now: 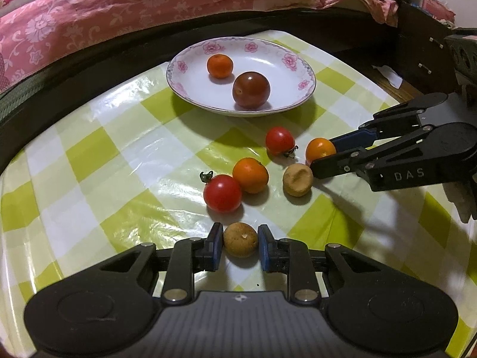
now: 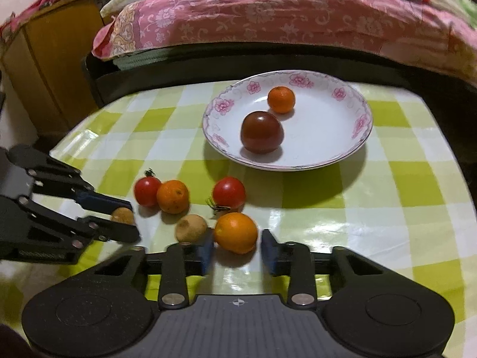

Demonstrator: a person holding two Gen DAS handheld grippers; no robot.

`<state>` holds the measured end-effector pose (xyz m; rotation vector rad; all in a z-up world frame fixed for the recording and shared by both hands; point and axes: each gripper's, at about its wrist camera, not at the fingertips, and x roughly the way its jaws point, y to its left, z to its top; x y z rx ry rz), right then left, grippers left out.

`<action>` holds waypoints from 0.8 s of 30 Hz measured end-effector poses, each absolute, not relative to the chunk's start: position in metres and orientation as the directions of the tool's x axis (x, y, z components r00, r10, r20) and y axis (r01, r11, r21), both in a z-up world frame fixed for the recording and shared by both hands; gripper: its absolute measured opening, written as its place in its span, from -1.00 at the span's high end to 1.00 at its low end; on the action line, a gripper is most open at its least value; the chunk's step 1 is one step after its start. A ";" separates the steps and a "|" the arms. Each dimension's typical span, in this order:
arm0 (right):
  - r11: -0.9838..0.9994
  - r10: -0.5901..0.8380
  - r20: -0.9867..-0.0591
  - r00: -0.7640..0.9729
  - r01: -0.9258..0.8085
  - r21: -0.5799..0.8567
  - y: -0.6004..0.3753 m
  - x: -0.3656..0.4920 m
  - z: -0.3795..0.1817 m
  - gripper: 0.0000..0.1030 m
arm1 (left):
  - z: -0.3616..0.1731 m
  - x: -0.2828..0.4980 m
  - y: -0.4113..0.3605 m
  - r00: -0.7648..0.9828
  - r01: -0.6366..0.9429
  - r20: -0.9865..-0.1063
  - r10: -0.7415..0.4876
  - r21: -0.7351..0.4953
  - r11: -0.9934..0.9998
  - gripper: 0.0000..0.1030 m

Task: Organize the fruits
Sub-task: 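Grasp a small brown round fruit with left tool while right tool grasps an orange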

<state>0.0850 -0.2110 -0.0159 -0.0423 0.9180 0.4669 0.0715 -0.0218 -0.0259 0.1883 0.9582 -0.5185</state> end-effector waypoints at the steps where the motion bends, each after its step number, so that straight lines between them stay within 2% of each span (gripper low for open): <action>1: 0.903 0.367 -0.775 0.514 -0.398 0.164 -0.211 0.085 -0.016 0.47 | -0.026 0.071 -0.022 0.465 0.502 -0.819 -0.337 -0.069 0.862 0.36; 7: 0.908 0.343 -0.787 0.513 -0.397 0.136 -0.212 0.081 -0.010 0.48 | -0.025 0.069 -0.022 0.472 0.507 -0.815 -0.336 -0.060 0.860 0.36; 11: 0.905 0.293 -0.793 0.534 -0.423 0.050 -0.206 0.078 -0.014 0.46 | -0.027 0.067 -0.023 0.479 0.521 -0.815 -0.327 -0.036 0.853 0.35; 15: 0.902 0.297 -0.783 0.547 -0.430 0.041 -0.205 0.079 -0.016 0.44 | -0.028 0.062 -0.026 0.499 0.540 -0.808 -0.315 0.006 0.841 0.34; 24: 0.903 0.299 -0.777 0.554 -0.427 0.044 -0.204 0.081 -0.020 0.40 | -0.028 0.061 -0.025 0.501 0.535 -0.809 -0.308 0.010 0.845 0.30</action>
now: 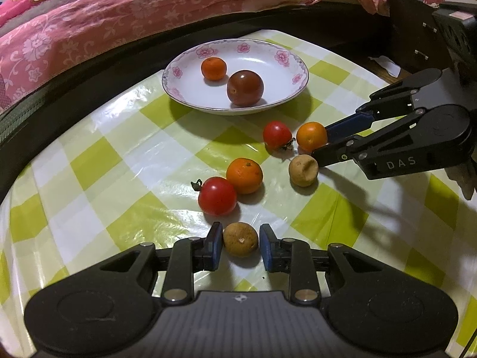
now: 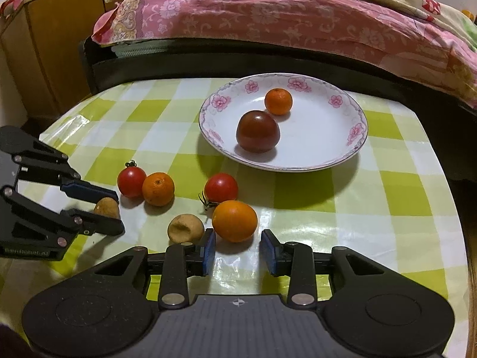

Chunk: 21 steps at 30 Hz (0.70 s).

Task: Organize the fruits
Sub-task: 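Grasp a small brown round fruit with left tool while right tool grasps an orange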

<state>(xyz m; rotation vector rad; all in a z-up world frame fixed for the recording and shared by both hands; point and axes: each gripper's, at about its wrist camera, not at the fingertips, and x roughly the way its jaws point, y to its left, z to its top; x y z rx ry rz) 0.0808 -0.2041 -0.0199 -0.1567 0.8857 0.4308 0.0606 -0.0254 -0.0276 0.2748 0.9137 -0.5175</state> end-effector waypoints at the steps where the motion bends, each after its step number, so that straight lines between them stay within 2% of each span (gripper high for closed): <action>1: 0.903 0.300 -0.777 0.553 -0.427 0.045 -0.204 0.081 -0.020 0.40 | -0.027 0.061 -0.025 0.500 0.533 -0.810 -0.308 0.007 0.846 0.29; 12: 0.905 0.290 -0.768 0.571 -0.426 0.025 -0.199 0.088 -0.020 0.37 | -0.028 0.061 -0.024 0.497 0.530 -0.811 -0.307 0.004 0.848 0.28; 15: 0.905 0.286 -0.772 0.568 -0.425 0.023 -0.198 0.087 -0.021 0.46 | -0.028 0.061 -0.024 0.499 0.531 -0.810 -0.307 0.005 0.847 0.28; 21: 0.911 0.273 -0.775 0.570 -0.412 0.018 -0.199 0.087 -0.020 0.47 | -0.027 0.060 -0.026 0.500 0.517 -0.818 -0.286 0.017 0.856 0.28</action>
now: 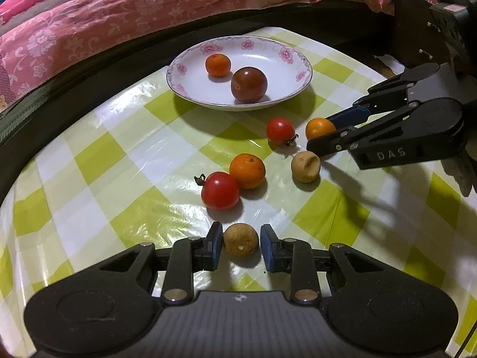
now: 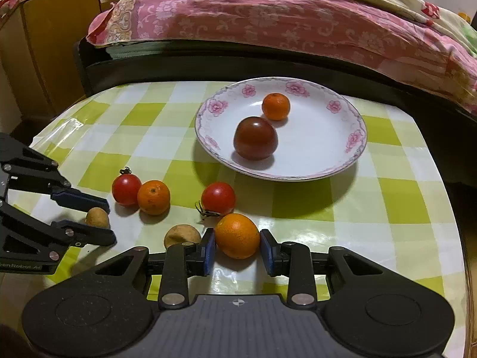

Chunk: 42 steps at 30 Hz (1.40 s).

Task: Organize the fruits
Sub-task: 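Grasp a small brown round fruit with left tool while right tool grasps an orange, then carry both fruits into the white plate and open both tools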

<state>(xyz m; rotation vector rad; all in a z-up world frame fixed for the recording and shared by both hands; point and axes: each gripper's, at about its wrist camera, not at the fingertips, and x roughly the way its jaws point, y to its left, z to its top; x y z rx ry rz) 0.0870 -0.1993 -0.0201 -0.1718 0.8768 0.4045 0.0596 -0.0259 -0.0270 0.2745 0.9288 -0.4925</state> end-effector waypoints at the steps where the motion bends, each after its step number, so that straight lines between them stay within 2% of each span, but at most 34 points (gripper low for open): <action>1: 0.913 0.273 -0.775 0.570 -0.407 0.022 -0.201 0.087 -0.020 0.47 | -0.027 0.059 -0.025 0.498 0.515 -0.818 -0.287 0.013 0.857 0.32; 9: 0.919 0.271 -0.773 0.574 -0.394 0.029 -0.202 0.087 -0.017 0.47 | -0.023 0.064 -0.023 0.477 0.500 -0.826 -0.300 -0.026 0.866 0.35; 26: 0.931 0.283 -0.704 0.652 -0.362 0.040 -0.206 0.100 0.014 0.47 | 0.019 0.110 -0.050 0.594 0.475 -0.738 -0.320 0.002 0.880 0.36; 42: 0.950 0.252 -0.687 0.681 -0.310 0.041 -0.212 0.129 0.013 0.47 | 0.005 0.151 -0.072 0.620 0.454 -0.724 -0.303 0.017 0.891 0.36</action>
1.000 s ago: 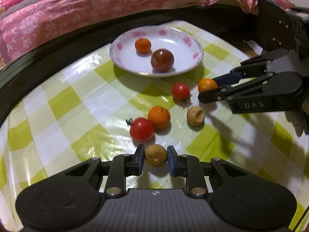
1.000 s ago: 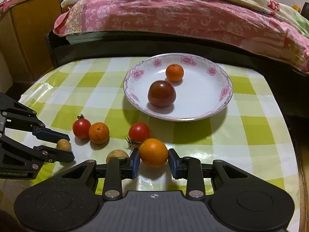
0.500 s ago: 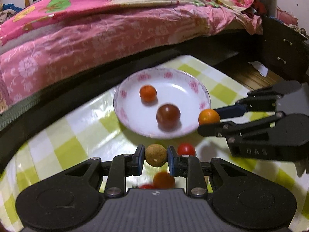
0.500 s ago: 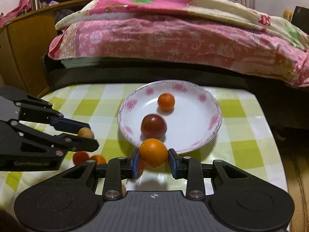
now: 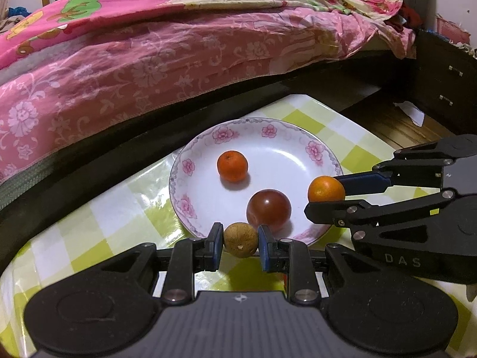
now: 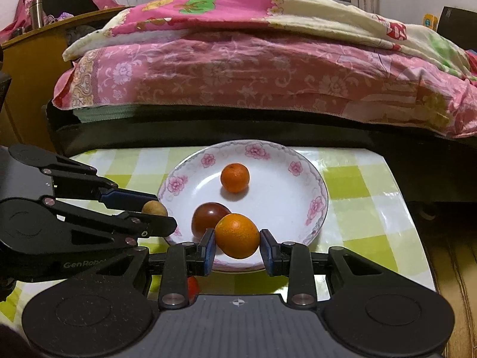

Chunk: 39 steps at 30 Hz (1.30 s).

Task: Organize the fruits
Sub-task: 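Carry both fruits into the white plate and open both tools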

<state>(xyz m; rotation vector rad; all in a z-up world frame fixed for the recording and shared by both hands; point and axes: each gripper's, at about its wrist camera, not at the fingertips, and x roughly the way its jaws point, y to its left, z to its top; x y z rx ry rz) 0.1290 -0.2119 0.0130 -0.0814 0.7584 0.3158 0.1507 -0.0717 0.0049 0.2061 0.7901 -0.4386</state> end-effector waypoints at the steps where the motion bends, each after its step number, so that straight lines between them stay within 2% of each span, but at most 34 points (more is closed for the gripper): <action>1: 0.950 0.249 -0.689 0.681 -0.309 0.038 -0.212 0.130 0.012 0.47 | 0.004 0.151 -0.073 0.621 0.456 -0.724 -0.301 0.022 0.890 0.36; 33: 0.950 0.237 -0.711 0.662 -0.313 0.026 -0.212 0.145 -0.005 0.45 | -0.004 0.167 -0.077 0.641 0.446 -0.701 -0.311 0.010 0.895 0.35; 39: 0.953 0.233 -0.703 0.672 -0.302 0.028 -0.214 0.146 -0.004 0.44 | -0.003 0.166 -0.077 0.646 0.442 -0.700 -0.306 0.016 0.897 0.27</action>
